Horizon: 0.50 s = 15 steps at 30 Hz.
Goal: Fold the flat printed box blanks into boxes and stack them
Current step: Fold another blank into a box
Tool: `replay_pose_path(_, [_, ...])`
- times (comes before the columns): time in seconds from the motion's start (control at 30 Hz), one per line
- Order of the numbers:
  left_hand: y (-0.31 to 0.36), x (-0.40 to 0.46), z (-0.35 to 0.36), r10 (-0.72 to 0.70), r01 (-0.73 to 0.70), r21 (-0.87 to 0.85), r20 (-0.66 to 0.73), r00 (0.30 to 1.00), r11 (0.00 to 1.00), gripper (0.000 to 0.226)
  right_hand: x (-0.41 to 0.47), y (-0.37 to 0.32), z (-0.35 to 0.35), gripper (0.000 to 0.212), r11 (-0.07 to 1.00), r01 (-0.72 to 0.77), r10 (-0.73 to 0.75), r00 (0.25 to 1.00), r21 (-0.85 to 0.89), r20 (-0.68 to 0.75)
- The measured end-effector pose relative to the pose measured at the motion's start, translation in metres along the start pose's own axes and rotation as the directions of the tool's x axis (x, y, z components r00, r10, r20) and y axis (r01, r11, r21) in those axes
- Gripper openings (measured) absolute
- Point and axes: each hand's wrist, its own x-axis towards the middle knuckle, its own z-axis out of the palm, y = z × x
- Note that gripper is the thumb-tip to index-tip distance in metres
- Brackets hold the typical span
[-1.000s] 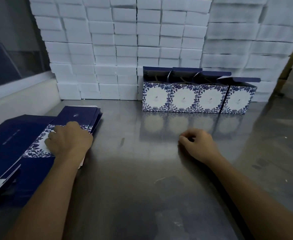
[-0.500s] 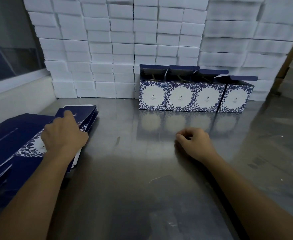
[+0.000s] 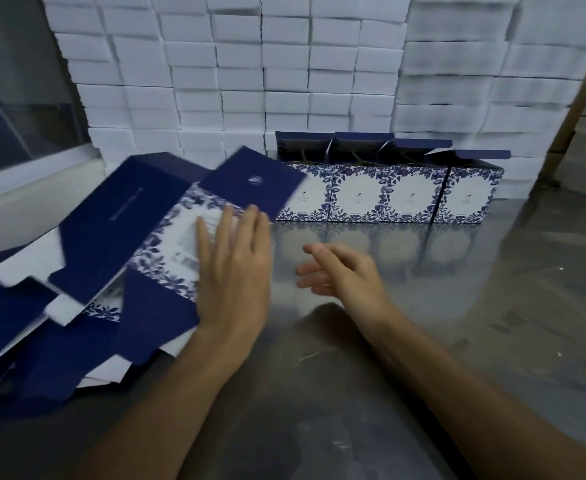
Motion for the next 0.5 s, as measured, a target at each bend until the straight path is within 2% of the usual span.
replay_pose_path(0.07, [0.02,-0.007,0.002,0.144,-0.144,-0.027,0.001,0.99,0.989,0.068,0.0,-0.002,0.009,0.035,0.984,-0.113,0.1,0.99,0.141,0.096])
replay_pose_path(0.13, [0.033,-0.013,0.007,0.266,-0.268,-0.071,-0.024,0.964,0.961,0.064,0.0,-0.002,0.011,0.035,0.936,-0.156,0.123,0.985,0.316,0.122])
replay_pose_path(0.23, [0.042,-0.017,0.013,0.309,-0.312,-0.217,-0.051,0.95,0.925,0.056,0.002,-0.005,0.004,0.031,0.858,-0.164,0.147,0.986,0.487,0.074])
replay_pose_path(0.3, [0.041,-0.018,0.016,0.312,-0.305,-0.314,-0.029,0.95,0.899,0.049,0.004,-0.003,-0.001,0.036,0.861,-0.159,0.173,0.985,0.484,0.016])
replay_pose_path(0.4, [0.028,-0.014,0.02,0.281,-0.268,-0.333,-0.008,0.96,0.904,0.032,0.012,0.001,-0.007,0.031,0.924,-0.118,0.193,0.965,0.364,-0.178])
replay_pose_path(0.5, [0.006,-0.006,0.022,0.116,-0.096,-0.304,0.05,0.992,0.948,0.043,0.018,0.005,-0.022,0.027,0.966,-0.081,0.172,0.91,0.245,-0.378])
